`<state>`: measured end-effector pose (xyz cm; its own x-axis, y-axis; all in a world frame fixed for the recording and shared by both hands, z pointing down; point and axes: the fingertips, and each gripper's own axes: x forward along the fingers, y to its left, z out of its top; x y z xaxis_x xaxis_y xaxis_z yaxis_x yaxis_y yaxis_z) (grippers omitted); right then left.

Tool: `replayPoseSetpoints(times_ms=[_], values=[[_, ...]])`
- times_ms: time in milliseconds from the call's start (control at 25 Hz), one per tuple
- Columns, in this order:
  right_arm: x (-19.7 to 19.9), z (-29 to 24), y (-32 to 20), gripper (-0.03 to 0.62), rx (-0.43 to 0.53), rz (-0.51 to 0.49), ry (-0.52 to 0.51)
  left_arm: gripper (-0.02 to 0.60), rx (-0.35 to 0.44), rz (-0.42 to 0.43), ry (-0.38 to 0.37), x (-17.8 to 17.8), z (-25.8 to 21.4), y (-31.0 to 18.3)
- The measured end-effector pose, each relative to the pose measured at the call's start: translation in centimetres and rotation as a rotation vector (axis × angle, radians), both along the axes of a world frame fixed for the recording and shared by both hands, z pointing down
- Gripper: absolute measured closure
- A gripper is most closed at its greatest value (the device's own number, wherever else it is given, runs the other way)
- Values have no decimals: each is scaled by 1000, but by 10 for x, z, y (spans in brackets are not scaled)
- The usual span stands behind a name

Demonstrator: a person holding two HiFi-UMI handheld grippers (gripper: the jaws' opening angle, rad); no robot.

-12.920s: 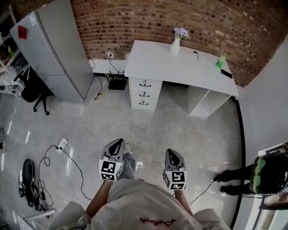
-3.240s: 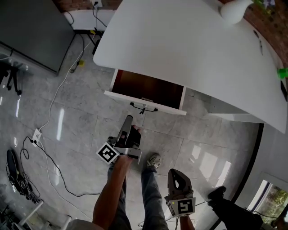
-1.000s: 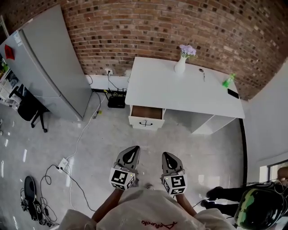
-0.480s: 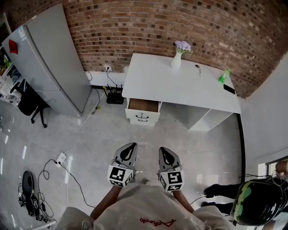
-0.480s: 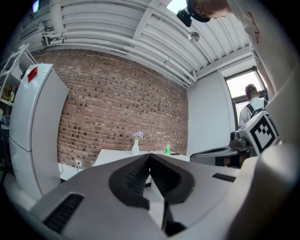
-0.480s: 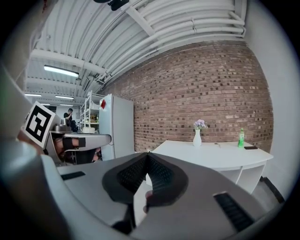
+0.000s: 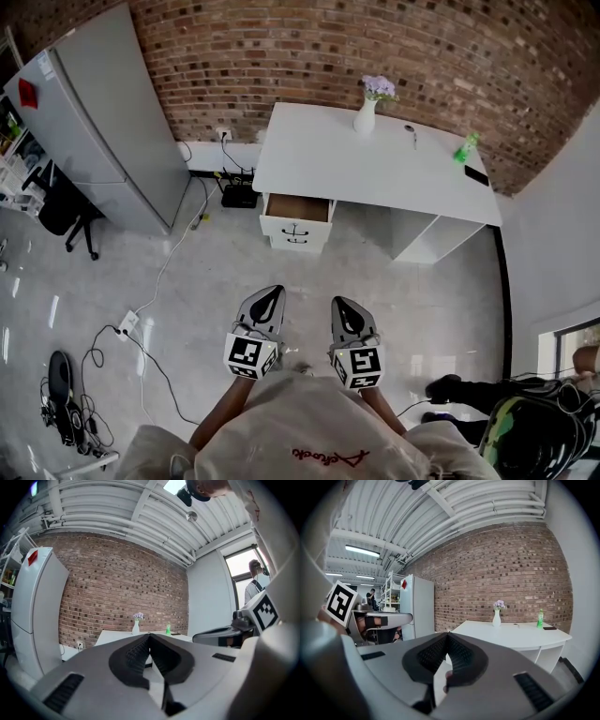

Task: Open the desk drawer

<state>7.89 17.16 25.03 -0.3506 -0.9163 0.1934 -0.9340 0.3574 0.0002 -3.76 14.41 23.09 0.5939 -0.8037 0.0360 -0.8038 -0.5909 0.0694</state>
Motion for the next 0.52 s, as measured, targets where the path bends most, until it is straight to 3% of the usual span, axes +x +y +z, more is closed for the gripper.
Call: replayPoseSetpoints(times_ms=[520], values=[[4,1,5,577,4,12,-2,569,3,-1,0,4,-1,3]])
